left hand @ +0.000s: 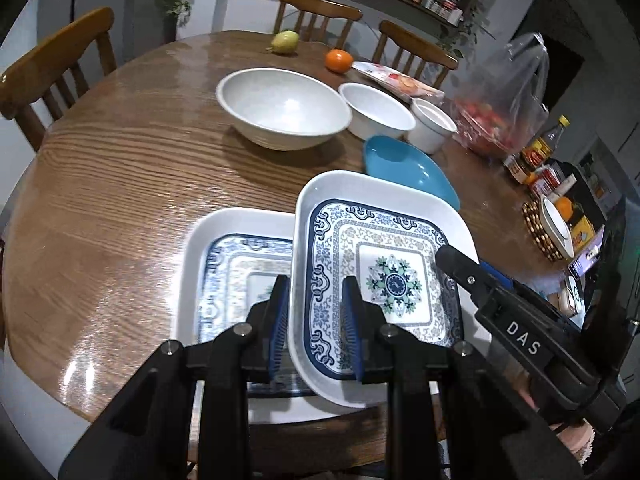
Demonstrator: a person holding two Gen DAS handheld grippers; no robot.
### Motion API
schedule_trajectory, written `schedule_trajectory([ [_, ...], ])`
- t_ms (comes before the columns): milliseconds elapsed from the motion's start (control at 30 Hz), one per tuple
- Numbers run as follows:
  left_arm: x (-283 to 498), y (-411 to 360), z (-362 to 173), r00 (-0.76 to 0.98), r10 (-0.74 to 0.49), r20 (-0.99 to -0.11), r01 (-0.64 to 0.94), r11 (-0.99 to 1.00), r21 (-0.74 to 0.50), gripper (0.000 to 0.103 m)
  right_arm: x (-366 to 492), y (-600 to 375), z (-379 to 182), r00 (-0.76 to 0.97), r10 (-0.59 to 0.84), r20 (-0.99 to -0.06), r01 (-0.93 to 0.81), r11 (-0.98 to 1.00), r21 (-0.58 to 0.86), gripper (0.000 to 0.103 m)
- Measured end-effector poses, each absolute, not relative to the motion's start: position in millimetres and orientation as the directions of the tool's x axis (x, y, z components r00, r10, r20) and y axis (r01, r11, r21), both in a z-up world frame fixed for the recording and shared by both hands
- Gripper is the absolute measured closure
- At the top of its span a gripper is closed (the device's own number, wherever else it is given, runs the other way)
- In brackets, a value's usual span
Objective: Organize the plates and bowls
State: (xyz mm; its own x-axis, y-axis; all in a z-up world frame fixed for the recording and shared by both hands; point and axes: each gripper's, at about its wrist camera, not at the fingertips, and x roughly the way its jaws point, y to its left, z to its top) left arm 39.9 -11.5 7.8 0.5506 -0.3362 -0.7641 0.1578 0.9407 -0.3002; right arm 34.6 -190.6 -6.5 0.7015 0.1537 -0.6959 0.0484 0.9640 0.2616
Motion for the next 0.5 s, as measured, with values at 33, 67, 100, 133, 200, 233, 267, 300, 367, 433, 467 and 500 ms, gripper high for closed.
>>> schedule_trajectory([
  [33, 39.6, -8.8, 8.1, 0.553, -0.333, -0.763, 0.151, 0.942, -0.301, 0.08, 36.0, -186.9, -6.5, 0.699, 0.159, -0.697, 0.041, 0.964, 0.261, 0.067],
  [67, 39.3, -5.8, 8.4, 0.557, -0.33, -0.762, 0.145, 0.942, -0.302, 0.08, 37.0, -183.4, -6.4, 0.698, 0.163, -0.697, 0.035, 0.965, 0.261, 0.067],
  [100, 38.4, -2.1, 8.9, 0.562, -0.324, -0.761, 0.139, 0.944, -0.3, 0.08, 37.4, -181.6, -6.5, 0.697, 0.168, -0.697, 0.029, 0.965, 0.262, 0.067],
  [133, 38.0, 0.6, 8.9, 0.564, -0.321, -0.761, 0.133, 0.945, -0.299, 0.08, 38.3, -178.3, -6.6, 0.696, 0.173, -0.697, 0.022, 0.965, 0.261, 0.067],
  [200, 37.7, 5.8, 8.6, 0.565, -0.314, -0.763, 0.124, 0.946, -0.298, 0.08, 38.9, -172.9, -7.4, 0.694, 0.179, -0.697, 0.012, 0.966, 0.26, 0.067],
  [233, 37.5, 9.1, 7.9, 0.566, -0.31, -0.764, 0.117, 0.947, -0.298, 0.08, 39.4, -170.2, -7.7, 0.692, 0.182, -0.698, 0.007, 0.966, 0.259, 0.067],
  [267, 37.5, 10.2, 7.4, 0.565, -0.308, -0.766, 0.114, 0.948, -0.298, 0.08, 39.7, -168.2, -7.8, 0.691, 0.184, -0.699, 0.004, 0.966, 0.259, 0.067],
  [300, 37.6, 13.2, 6.7, 0.563, -0.305, -0.768, 0.108, 0.949, -0.297, 0.08, 40.2, -165.8, -7.9, 0.69, 0.188, -0.7, -0.001, 0.966, 0.258, 0.067],
  [367, 36.8, 15.8, 6.4, 0.565, -0.301, -0.768, 0.101, 0.949, -0.298, 0.08, 41.2, -160.9, -8.3, 0.686, 0.193, -0.701, -0.01, 0.967, 0.256, 0.067],
  [433, 36.0, 19.8, 6.6, 0.569, -0.296, -0.767, 0.093, 0.95, -0.298, 0.08, 42.5, -156.0, -9.0, 0.682, 0.199, -0.704, -0.019, 0.967, 0.256, 0.067],
  [467, 35.7, 20.3, 6.7, 0.571, -0.293, -0.767, 0.089, 0.951, -0.296, 0.08, 43.4, -154.6, -8.7, 0.68, 0.201, -0.705, -0.021, 0.967, 0.255, 0.067],
  [500, 35.3, 22.3, 6.8, 0.573, -0.287, -0.768, 0.085, 0.952, -0.293, 0.08, 44.0, -152.3, -9.1, 0.677, 0.203, -0.707, -0.024, 0.967, 0.254, 0.067],
])
